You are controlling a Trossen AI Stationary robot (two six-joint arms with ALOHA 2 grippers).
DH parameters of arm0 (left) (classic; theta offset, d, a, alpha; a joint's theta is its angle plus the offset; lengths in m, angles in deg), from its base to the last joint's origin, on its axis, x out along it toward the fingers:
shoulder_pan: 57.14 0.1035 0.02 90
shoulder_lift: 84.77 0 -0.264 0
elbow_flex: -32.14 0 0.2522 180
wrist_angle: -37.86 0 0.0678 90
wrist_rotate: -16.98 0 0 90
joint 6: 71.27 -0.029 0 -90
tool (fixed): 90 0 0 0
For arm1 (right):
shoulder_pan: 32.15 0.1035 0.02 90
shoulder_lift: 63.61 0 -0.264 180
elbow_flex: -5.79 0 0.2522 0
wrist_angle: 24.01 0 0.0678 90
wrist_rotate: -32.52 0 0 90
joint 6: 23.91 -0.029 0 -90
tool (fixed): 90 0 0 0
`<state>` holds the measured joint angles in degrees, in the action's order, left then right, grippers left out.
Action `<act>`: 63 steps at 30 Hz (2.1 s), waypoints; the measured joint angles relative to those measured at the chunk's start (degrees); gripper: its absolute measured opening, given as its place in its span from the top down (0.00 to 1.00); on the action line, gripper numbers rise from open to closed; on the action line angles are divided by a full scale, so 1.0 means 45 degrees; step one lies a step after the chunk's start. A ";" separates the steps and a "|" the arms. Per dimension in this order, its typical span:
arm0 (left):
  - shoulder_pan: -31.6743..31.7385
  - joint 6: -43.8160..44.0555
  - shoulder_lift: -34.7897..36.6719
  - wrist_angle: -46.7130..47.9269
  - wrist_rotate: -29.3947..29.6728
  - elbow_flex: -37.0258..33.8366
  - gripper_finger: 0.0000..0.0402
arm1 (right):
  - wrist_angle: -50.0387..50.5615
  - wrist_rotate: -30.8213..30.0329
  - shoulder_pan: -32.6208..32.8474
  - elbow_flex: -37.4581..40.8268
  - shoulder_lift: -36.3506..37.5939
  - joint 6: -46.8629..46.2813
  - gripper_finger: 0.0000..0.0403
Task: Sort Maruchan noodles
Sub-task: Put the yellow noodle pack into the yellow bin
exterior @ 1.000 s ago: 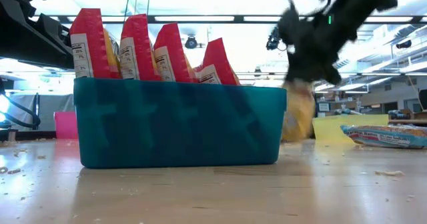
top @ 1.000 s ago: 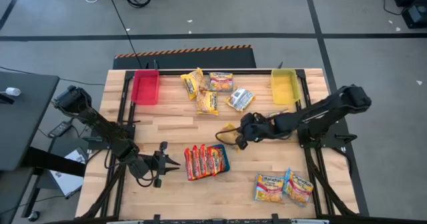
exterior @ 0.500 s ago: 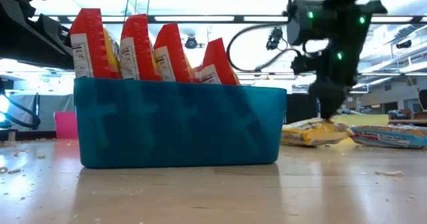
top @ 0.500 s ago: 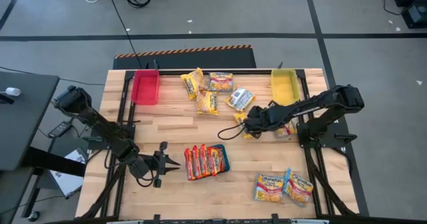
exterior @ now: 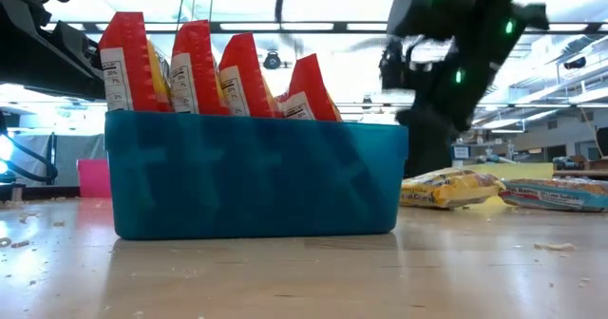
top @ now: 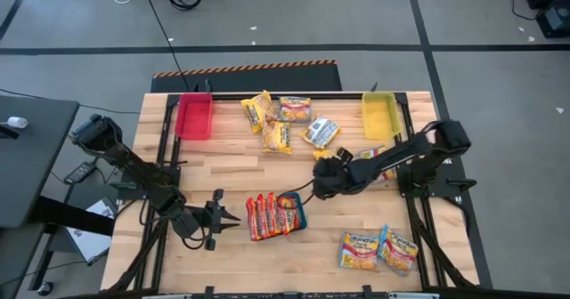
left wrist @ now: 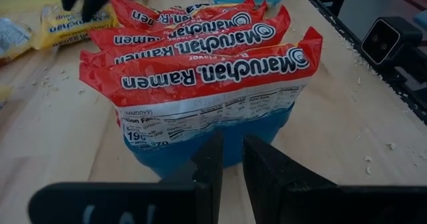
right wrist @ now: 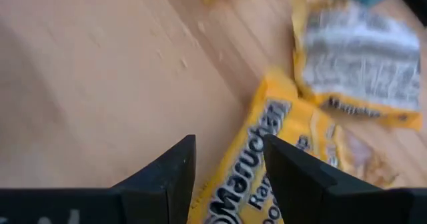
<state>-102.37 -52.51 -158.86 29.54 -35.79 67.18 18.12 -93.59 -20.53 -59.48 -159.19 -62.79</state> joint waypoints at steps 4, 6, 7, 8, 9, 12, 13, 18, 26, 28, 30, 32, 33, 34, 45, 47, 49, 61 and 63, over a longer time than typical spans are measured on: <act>0.0001 0.0028 0.0000 0.0001 -0.0008 0.0000 0.85 | -0.0067 -0.0248 -0.0025 -0.0012 -0.1153 0.0231 0.55; 0.0001 0.0024 0.0000 0.0019 -0.0010 0.0000 0.85 | -0.0101 -0.0439 0.0065 -0.0033 -0.1542 0.0411 0.55; 0.0001 0.0024 0.0000 0.0028 -0.0007 0.0000 0.85 | -0.0029 -0.0619 0.0140 -0.0033 -0.1695 0.0477 0.55; 0.0001 0.0019 0.0000 0.0029 -0.0005 0.0000 0.85 | 0.0076 -0.0801 0.0219 -0.0033 -0.1857 0.0528 0.55; 0.0001 0.0018 0.0000 0.0029 -0.0006 0.0000 0.85 | 0.0193 -0.1029 0.0310 -0.0029 -0.2001 0.0554 0.55; 0.0001 0.0014 0.0000 0.0039 -0.0005 0.0000 0.85 | 0.0586 -0.1491 0.0427 -0.0053 -0.2266 0.0383 0.58; 0.0001 0.0014 0.0000 0.0044 -0.0005 0.0000 0.85 | 0.0832 -0.1535 0.0441 -0.0049 -0.2277 0.0181 0.59; 0.0001 0.0018 0.0000 0.0099 -0.0005 0.0000 0.85 | 0.1739 -0.1430 0.0414 0.0001 -0.2228 -0.0767 0.76; 0.0001 0.0023 0.0000 0.0220 -0.0005 -0.0005 0.85 | 0.2172 -0.1441 0.0400 0.0015 0.0113 -0.1396 0.98; 0.0001 0.0024 0.0000 0.0228 -0.0005 -0.0005 0.85 | 0.2231 -0.1923 0.0308 0.0015 0.1198 -0.1649 0.99; 0.0001 0.0024 0.0000 0.0228 -0.0005 -0.0005 0.85 | 0.2378 -0.2691 0.0158 0.0015 0.2337 -0.2292 0.98; 0.0001 0.0024 0.0000 0.0223 -0.0005 -0.0005 0.85 | 0.2376 -0.3896 -0.0057 0.0081 0.3502 -0.3228 0.99; 0.0001 0.0024 0.0000 0.0228 -0.0005 -0.0005 0.85 | 0.2402 -0.4603 -0.0186 0.0142 0.3983 -0.3801 0.99; 0.0001 0.0024 0.0000 0.0222 -0.0005 -0.0005 0.85 | 0.2406 -0.5302 -0.0332 0.0220 0.4455 -0.4404 0.99; 0.0001 0.0121 0.0000 0.0216 -0.0231 -0.0005 0.85 | 0.2318 -0.8845 -0.3684 0.1697 0.6284 -0.8983 0.99; 0.0001 0.0121 0.0000 0.0219 -0.0262 -0.0005 0.85 | 0.2309 -0.8910 -0.4572 0.2048 0.6286 -0.9554 0.98; 0.0001 0.0124 0.0000 0.0217 -0.0262 -0.0005 0.85 | 0.2285 -0.8846 -0.5506 0.2327 0.6286 -1.0077 0.98; 0.0001 0.0126 0.0000 0.0219 -0.0262 -0.0005 0.85 | -0.1092 -0.8104 -1.0091 0.3429 0.6277 -1.0402 0.98; 0.0001 0.0119 0.0000 0.0219 -0.0262 -0.0005 0.85 | -0.2688 -0.7749 -1.0657 0.3657 0.6277 -0.9059 0.98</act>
<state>-102.37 -51.97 -158.86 30.52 -36.97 67.16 6.02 -128.46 -68.48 -43.02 -130.94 -103.55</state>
